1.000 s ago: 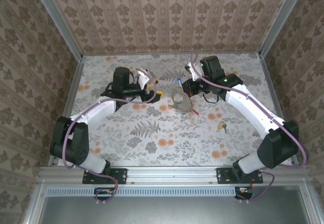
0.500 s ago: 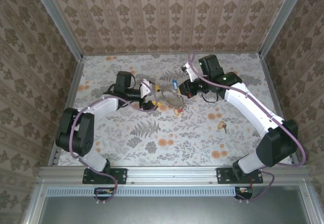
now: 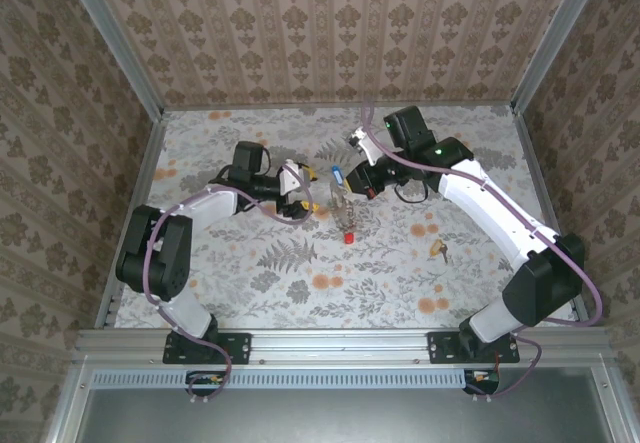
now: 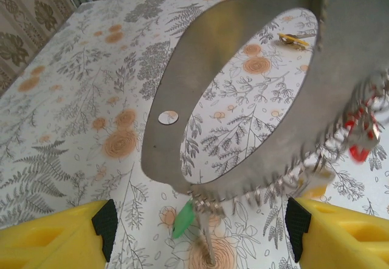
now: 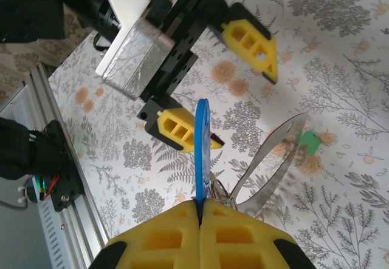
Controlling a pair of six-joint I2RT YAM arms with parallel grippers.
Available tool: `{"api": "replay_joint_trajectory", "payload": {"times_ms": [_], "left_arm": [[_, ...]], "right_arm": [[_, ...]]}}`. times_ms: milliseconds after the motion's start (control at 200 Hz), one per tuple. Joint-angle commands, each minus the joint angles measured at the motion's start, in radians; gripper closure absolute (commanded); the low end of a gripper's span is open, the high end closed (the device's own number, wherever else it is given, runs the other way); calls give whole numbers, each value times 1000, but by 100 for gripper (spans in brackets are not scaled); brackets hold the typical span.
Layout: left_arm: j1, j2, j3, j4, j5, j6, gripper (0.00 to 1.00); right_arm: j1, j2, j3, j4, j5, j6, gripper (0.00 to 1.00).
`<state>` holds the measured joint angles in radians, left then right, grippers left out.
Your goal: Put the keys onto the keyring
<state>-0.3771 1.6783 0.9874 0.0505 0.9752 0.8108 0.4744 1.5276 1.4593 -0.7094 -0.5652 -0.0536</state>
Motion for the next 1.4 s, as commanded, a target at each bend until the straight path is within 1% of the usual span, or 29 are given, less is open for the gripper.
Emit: {"api": "replay_joint_trajectory", "payload": {"times_ms": [0,100,310,485,700,760,855,975,1070,1290,1395], "left_arm": [[3,39,62,-45,65,65,24],[-12,62,95,-96,71,103,24],[-23,105,129,-101,122,128,24],[-41,148,150,-123,202,235,22],[-47,170,201,-238,256,351,22],[-47,172,210,-270,258,389,22],[-45,174,220,-300,271,414,21],[-52,181,252,-379,280,478,21],[-58,182,252,-381,276,489,21],[-73,178,252,-385,281,498,21],[-73,174,254,-399,283,504,21]], "right_arm": [[19,12,53,-32,-41,-49,100],[24,18,65,-43,-39,-58,100],[32,18,70,-57,-42,-73,100],[35,1,42,-49,-52,-118,100],[40,-106,-97,46,-91,-327,100],[40,-124,-109,39,-96,-381,100],[42,-130,-125,7,-116,-492,100],[42,-174,-147,7,-105,-574,100],[47,-178,-151,10,-80,-600,100],[72,-173,-159,4,-65,-657,100],[83,-174,-158,-15,-73,-718,100]]}}
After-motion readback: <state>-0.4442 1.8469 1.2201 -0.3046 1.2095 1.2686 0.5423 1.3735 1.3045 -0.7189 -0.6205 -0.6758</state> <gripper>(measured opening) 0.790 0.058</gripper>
